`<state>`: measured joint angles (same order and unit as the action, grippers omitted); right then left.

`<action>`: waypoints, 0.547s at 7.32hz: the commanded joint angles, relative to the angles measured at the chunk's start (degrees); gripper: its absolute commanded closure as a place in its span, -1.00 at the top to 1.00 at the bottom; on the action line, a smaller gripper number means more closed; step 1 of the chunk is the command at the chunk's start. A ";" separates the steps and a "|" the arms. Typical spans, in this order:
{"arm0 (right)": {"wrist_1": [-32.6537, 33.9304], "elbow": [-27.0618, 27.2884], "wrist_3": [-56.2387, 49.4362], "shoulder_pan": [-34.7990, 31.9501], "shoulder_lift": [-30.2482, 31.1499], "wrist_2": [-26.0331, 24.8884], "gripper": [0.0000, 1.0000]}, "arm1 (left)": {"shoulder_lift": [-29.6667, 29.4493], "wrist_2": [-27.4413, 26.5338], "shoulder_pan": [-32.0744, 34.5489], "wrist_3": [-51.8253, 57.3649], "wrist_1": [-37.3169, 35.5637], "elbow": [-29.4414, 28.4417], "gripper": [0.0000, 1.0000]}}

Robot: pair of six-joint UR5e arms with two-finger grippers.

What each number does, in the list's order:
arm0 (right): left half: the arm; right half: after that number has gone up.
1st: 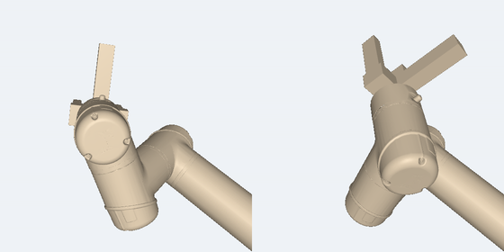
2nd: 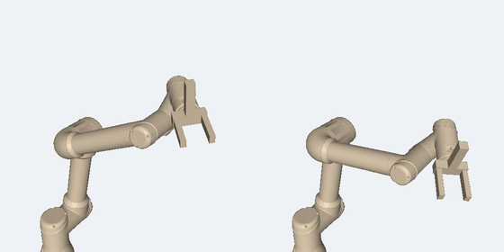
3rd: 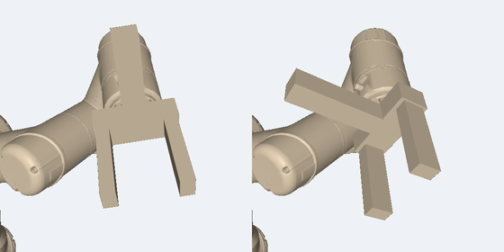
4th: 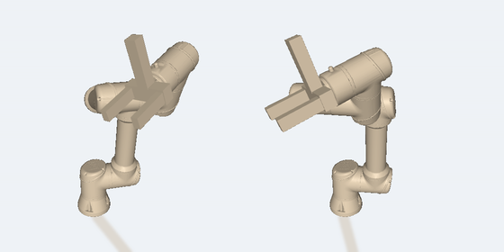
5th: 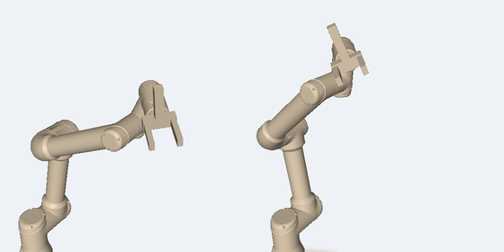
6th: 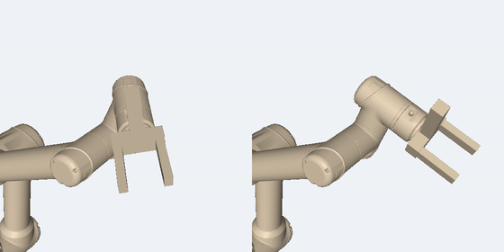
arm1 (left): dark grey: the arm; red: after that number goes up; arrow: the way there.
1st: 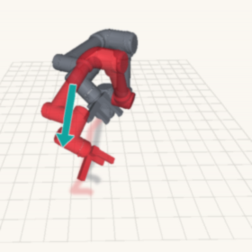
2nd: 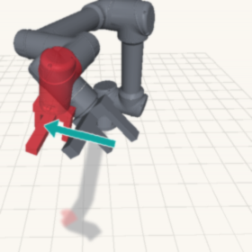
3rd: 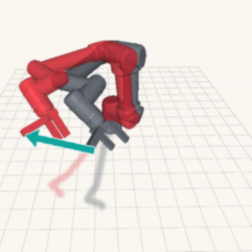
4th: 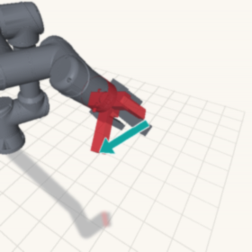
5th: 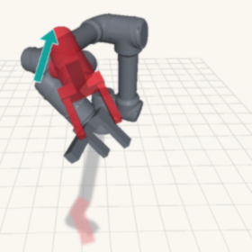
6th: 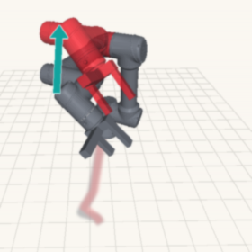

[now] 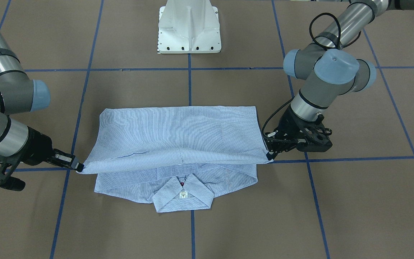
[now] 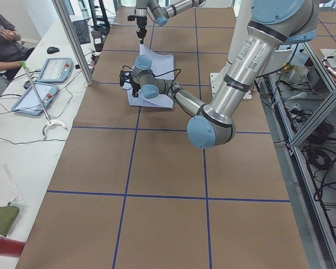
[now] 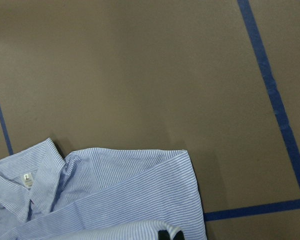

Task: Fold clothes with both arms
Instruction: 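Open both grippers and raise them off the folded shirt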

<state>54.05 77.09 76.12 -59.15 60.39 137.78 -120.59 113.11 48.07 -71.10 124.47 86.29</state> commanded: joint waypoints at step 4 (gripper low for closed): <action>0.00 -0.36 0.00 0.44 -0.54 -0.23 -0.43 | -0.18 -0.09 -0.08 -0.44 0.16 0.10 -1.00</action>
<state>54.03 76.99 76.11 -58.75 59.82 137.69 -120.74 113.08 48.00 -71.40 124.62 86.38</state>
